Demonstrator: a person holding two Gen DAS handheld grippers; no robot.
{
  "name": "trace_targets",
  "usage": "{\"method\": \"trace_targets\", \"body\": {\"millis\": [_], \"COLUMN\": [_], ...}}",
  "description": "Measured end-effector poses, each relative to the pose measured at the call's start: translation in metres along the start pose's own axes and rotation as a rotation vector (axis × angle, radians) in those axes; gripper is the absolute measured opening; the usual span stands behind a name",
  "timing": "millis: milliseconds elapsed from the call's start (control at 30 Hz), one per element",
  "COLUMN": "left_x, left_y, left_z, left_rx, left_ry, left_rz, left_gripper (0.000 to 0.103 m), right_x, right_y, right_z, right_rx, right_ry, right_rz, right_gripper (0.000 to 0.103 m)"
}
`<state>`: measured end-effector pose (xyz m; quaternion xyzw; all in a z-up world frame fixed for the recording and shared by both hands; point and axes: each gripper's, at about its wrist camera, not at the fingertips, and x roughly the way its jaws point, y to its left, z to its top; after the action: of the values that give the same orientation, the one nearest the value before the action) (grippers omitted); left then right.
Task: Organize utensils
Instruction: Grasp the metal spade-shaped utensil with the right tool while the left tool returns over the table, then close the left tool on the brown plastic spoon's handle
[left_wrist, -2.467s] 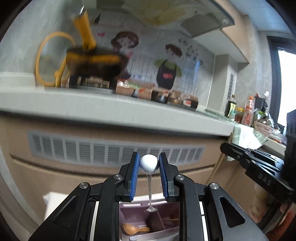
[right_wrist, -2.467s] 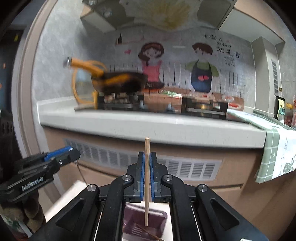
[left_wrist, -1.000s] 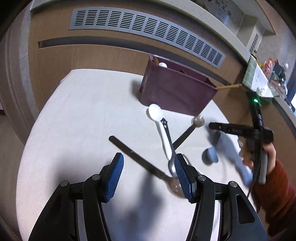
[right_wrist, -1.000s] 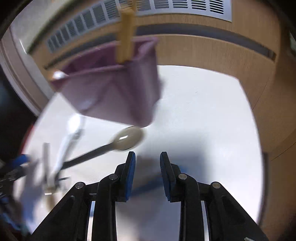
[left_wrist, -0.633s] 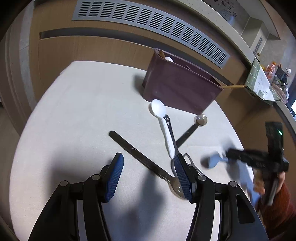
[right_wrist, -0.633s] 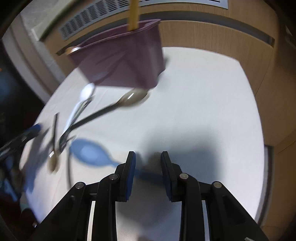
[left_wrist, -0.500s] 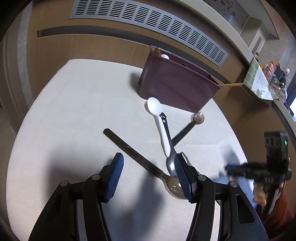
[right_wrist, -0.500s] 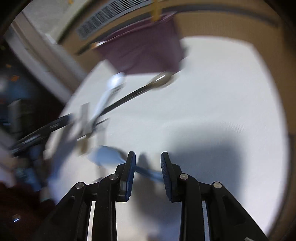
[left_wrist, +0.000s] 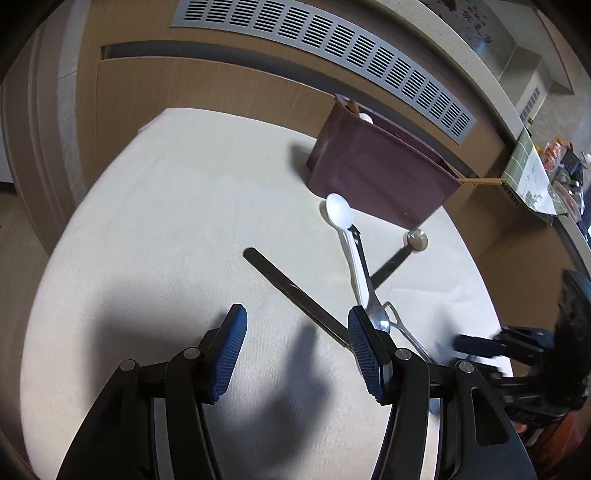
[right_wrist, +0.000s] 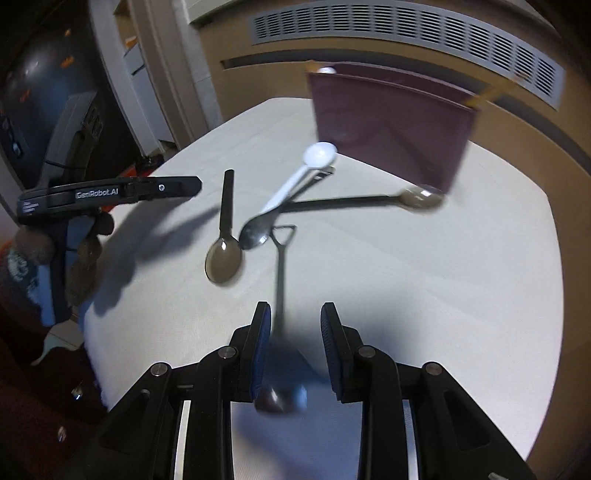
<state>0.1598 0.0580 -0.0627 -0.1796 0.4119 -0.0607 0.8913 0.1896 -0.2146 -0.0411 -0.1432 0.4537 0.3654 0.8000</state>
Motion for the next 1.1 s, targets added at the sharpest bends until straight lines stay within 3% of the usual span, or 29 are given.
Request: {"method": "trace_targets", "body": {"millis": [133,167,200,300,500,667,700,833,933,1100], "left_x": [-0.004,-0.004,-0.002,0.005,0.039,0.078,0.076,0.053,0.028,-0.003], "left_y": [-0.004,-0.004,-0.004,-0.006,-0.027,-0.019,-0.017,-0.003,-0.001,-0.025], "left_z": [0.000,0.000,0.002,0.009,0.047,0.061,0.060,0.044,0.018,-0.029], "left_rx": [0.040,0.044,0.044,0.058,0.202,0.194,0.195,0.188,0.241,0.473], "left_ry": [-0.003,-0.002,0.003,0.015,0.051,0.196,0.188,0.235,0.251,0.290], "left_rz": [-0.008,-0.008,-0.013,-0.040,-0.091,-0.143,-0.159,-0.196,-0.185,-0.135], "left_gripper": [0.058,0.058,0.058,0.058,0.058,0.057,0.057,0.057,0.057,0.058], "right_x": [0.034,0.035,0.037,0.034,0.008,-0.004,-0.006,-0.012,-0.012,0.000], "right_y": [0.016,0.020,0.022,0.013,-0.033,-0.049,-0.049,-0.051,-0.054,-0.052], "right_z": [0.014,0.017,0.019,0.024,0.014,0.000,-0.003,-0.007,-0.009,-0.008], "right_rx": [-0.033,-0.052,-0.061,-0.010,0.198,0.276,0.281,0.293,0.309,0.316], "right_ry": [0.063,0.040,0.051,0.049,-0.004,-0.015,-0.018,-0.043,-0.046,-0.030], "right_rz": [-0.044,-0.080,-0.109,-0.124,-0.162,-0.172,-0.174,-0.178,-0.157,-0.132], "right_gripper": [0.023,0.018,0.005,0.004,0.005,0.005,0.005,0.005,0.005,0.005]}}
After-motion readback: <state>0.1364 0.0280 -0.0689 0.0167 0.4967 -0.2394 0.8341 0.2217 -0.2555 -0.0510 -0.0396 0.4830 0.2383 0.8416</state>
